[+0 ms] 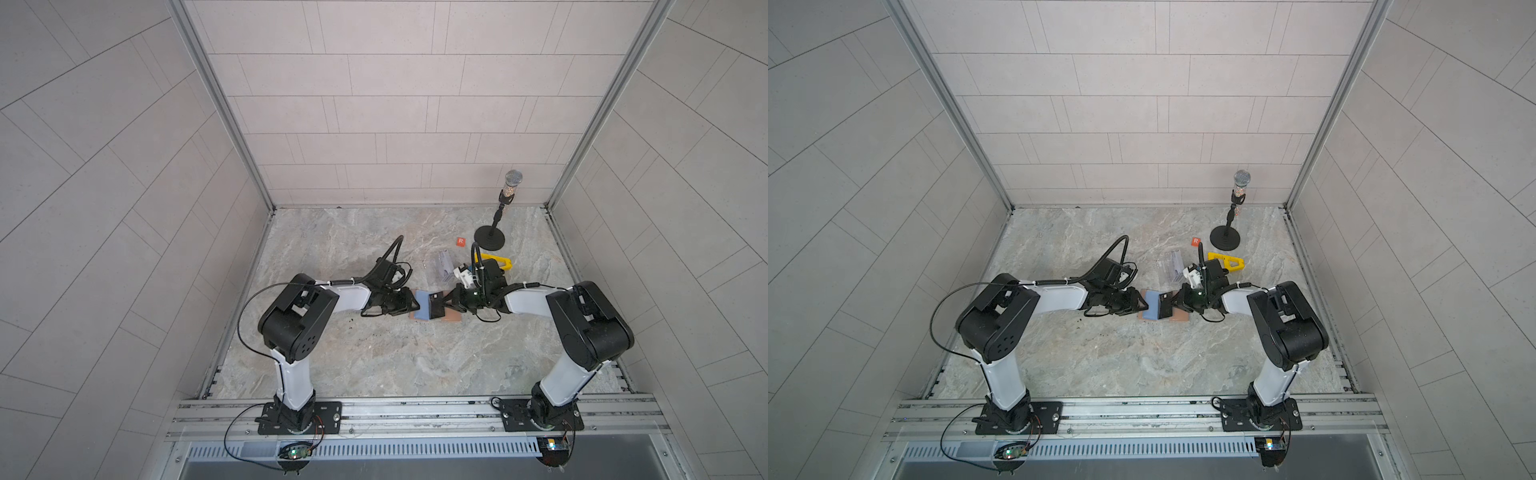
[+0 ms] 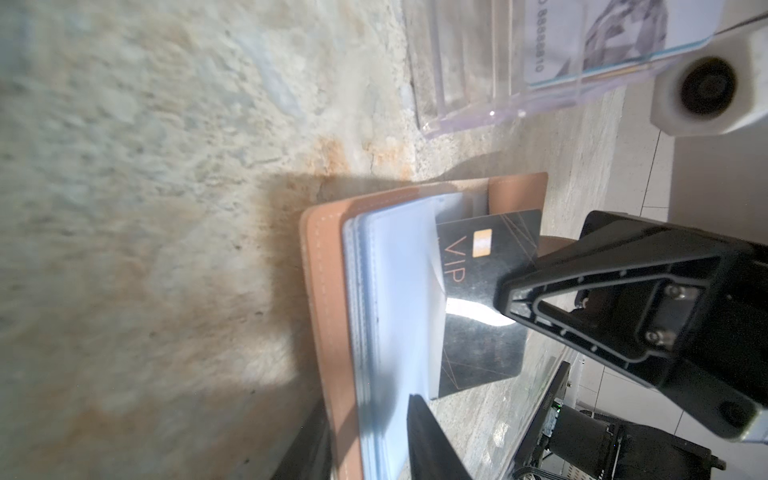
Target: Put the credit cards into the card holder
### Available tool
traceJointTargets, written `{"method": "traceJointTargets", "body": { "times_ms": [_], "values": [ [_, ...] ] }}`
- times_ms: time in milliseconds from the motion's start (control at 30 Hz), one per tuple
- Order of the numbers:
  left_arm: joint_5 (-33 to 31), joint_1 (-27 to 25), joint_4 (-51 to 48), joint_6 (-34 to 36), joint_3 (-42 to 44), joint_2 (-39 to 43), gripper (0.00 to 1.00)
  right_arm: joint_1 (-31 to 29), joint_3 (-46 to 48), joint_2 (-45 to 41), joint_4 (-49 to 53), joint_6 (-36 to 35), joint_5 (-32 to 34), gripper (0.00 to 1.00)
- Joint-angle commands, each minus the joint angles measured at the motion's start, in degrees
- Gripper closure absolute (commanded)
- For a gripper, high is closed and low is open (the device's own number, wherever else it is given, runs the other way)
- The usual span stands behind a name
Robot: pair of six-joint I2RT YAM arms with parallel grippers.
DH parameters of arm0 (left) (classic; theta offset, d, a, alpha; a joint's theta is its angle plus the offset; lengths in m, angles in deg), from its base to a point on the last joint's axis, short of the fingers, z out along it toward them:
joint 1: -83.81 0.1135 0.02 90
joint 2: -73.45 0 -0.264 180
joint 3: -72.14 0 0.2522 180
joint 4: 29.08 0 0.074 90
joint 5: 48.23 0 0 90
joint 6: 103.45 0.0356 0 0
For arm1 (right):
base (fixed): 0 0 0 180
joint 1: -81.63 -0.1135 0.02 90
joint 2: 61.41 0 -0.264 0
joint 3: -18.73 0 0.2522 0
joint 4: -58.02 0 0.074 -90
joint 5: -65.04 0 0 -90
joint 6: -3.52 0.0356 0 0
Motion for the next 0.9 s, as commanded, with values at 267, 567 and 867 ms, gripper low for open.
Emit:
{"method": "traceJointTargets", "body": {
  "times_ms": [267,567,867],
  "values": [
    [-2.7,-0.8,-7.1,1.0,2.8,-0.9,0.64,-0.6,1.5,0.1,2.8,-1.1,4.8,1.0],
    [-2.9,-0.8,-7.2,1.3,3.0,-1.0,0.64,-1.2,1.4,2.1,1.7,-0.8,2.9,1.0],
    [-3.0,-0.9,-7.3,1.4,3.0,-1.2,0.64,-1.5,2.2,2.1,1.7,-1.0,5.7,1.0]
  ]
}}
